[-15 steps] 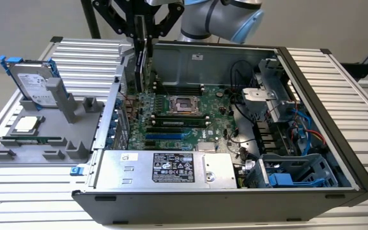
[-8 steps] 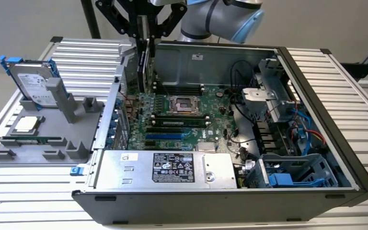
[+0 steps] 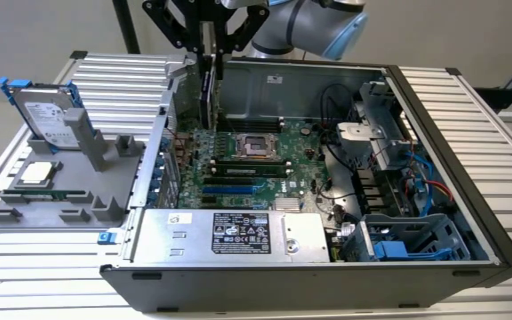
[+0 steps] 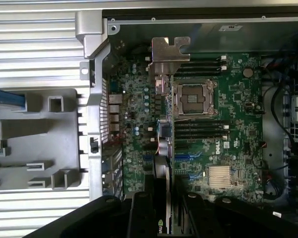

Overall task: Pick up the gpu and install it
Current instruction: 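Pick up the gpu and move the gpu toward the slot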

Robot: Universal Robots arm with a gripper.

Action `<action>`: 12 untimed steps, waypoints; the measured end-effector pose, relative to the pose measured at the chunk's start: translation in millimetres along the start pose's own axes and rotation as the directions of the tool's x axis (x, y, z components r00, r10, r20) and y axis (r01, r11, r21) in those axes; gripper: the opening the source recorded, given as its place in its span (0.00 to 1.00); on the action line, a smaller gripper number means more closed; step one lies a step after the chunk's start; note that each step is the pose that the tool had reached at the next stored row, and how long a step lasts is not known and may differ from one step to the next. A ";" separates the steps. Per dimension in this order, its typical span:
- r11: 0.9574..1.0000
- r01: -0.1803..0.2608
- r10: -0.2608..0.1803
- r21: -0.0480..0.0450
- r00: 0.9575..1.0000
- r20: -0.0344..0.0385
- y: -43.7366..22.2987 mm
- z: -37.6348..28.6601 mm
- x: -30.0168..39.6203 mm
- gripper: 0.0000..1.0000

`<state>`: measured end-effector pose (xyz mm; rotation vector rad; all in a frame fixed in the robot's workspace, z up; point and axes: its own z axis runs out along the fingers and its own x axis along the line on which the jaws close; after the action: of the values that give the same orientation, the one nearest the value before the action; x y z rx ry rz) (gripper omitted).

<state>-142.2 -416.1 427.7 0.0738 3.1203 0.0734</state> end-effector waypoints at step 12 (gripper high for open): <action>1.000 0.000 0.000 0.000 1.000 0.000 0.6 0.3 -12.2 0.00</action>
<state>-130.0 -416.1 427.7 0.0737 3.1203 0.0734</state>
